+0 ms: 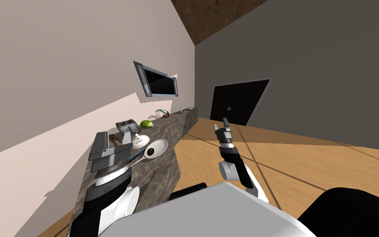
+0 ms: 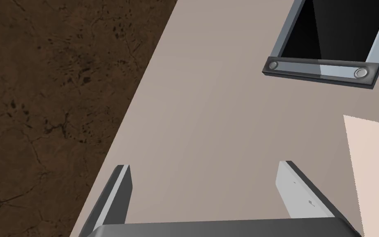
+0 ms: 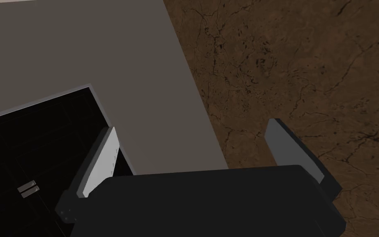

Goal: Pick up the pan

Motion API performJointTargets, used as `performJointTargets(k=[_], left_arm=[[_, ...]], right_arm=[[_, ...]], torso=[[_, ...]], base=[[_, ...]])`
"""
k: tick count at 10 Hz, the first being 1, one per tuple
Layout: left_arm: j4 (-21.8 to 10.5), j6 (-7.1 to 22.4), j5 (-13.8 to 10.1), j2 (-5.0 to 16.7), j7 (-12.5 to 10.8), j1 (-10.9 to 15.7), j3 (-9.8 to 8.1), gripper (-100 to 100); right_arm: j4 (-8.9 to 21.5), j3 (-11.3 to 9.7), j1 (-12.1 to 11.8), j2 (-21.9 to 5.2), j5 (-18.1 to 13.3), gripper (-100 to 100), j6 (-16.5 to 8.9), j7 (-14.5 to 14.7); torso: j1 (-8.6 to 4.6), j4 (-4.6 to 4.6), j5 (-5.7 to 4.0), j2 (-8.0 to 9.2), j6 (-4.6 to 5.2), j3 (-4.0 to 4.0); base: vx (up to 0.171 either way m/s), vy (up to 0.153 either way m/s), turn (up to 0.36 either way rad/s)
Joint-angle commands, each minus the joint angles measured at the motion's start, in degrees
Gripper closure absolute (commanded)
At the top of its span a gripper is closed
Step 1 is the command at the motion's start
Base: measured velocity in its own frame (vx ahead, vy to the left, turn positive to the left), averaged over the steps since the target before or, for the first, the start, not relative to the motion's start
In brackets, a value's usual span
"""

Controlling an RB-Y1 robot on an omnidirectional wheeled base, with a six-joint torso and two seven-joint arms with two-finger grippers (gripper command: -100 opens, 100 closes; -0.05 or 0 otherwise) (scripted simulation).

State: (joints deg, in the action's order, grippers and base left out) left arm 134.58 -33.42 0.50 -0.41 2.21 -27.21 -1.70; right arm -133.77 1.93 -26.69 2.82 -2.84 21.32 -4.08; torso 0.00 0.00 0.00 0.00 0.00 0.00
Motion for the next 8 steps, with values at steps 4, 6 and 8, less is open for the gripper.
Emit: performJointTargets(k=[4, 6, 8], left_arm=[[0.8, 5.6, -1.4, 5.4, -0.6, -0.1, -0.42, -100], [1.2, 8.8, -2.3, 7.2, -1.0, -0.2, -0.67, -100], [1.4, 11.5, -2.9, 8.0, -1.3, -0.2, -0.81, -100]], right_arm=[[0.0, 0.0, 0.0, 0.0, 0.0, 0, 0.0, 0.0], [0.0, 0.0, 0.0, 0.0, 0.0, 0, 0.0, 0.0], [0.0, 0.0, 0.0, 0.0, 0.0, 0, 0.0, 0.0]], torso=[[-0.13, 0.00, -0.03, -0.02, 0.00, -0.01], [-0.18, -0.01, -0.04, -0.03, 0.00, -0.02], [-0.13, -0.01, -0.03, -0.03, 0.00, -0.02]], base=[[0.005, -0.034, 0.043], [0.007, -0.050, 0.051], [0.008, -0.028, 0.028]])
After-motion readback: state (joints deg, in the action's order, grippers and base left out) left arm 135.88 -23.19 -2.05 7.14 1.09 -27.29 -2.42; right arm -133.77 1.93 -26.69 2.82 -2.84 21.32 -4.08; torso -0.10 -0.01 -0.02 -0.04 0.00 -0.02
